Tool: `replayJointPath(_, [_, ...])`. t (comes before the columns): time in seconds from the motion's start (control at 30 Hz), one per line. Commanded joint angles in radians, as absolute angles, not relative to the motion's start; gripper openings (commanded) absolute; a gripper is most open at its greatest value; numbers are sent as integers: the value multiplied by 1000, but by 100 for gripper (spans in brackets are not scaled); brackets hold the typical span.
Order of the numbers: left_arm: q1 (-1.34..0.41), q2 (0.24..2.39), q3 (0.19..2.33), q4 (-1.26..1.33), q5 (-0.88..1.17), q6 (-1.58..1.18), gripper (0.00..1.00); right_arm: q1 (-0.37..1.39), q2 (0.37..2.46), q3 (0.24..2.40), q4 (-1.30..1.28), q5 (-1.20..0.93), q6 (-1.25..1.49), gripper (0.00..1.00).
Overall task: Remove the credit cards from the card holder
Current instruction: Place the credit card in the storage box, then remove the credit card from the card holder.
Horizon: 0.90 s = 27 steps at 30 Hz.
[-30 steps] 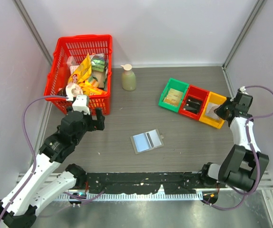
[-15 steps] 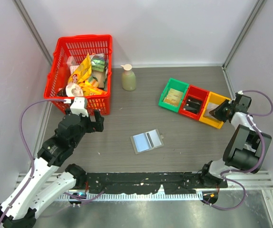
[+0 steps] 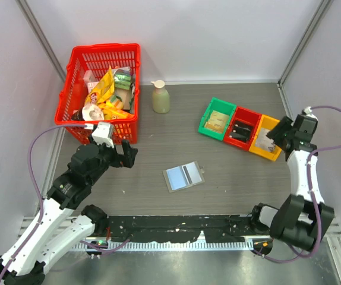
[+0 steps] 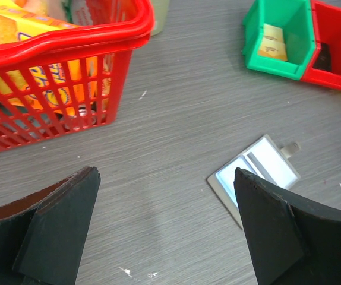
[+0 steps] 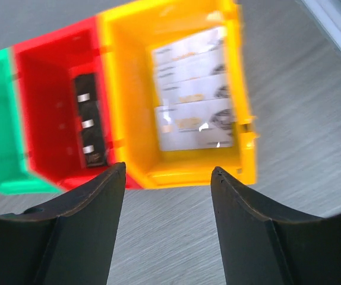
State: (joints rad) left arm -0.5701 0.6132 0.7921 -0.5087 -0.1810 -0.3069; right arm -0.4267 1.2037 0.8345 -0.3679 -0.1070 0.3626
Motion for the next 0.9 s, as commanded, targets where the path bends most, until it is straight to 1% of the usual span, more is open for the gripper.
replayJointPath(0.0, [-574, 630, 778, -420, -78, -325, 100, -232, 1062, 831, -383, -71, 334, 64])
replayJointPath(0.1, [-572, 670, 787, -411, -57, -383, 98, -83, 1000, 807, -385, -75, 354, 64])
replayJointPath(0.2, [-575, 715, 788, -407, -16, -472, 96, 119, 937, 772, -367, -77, 406, 64])
replayJointPath(0.3, [-584, 750, 767, -368, 47, -560, 93, 264, 902, 703, -310, -74, 478, 63])
replayJointPath(0.33, [-597, 755, 747, -336, 51, -590, 93, 338, 887, 684, -276, -74, 492, 63])
replayJointPath(0.43, [-669, 778, 709, -276, 9, -652, 92, 484, 879, 620, -226, -49, 549, 63])
replayJointPath(0.47, [-701, 794, 707, -269, -41, -666, 92, 561, 885, 612, -201, -26, 555, 63])
replayJointPath(0.53, [-774, 831, 700, -250, -104, -684, 92, 659, 908, 592, -169, 30, 568, 63])
replayJointPath(0.63, [-857, 897, 678, -201, -184, -732, 91, 770, 983, 578, -143, 81, 557, 63])
replayJointPath(0.7, [-894, 952, 675, -178, -213, -765, 89, 799, 1023, 569, -120, 104, 552, 61])
replayJointPath(0.8, [-936, 1034, 686, -167, -270, -793, 84, 799, 1081, 558, -89, 95, 540, 56])
replayJointPath(0.87, [-949, 1095, 699, -155, -276, -802, 81, 799, 1133, 566, -101, 100, 525, 56])
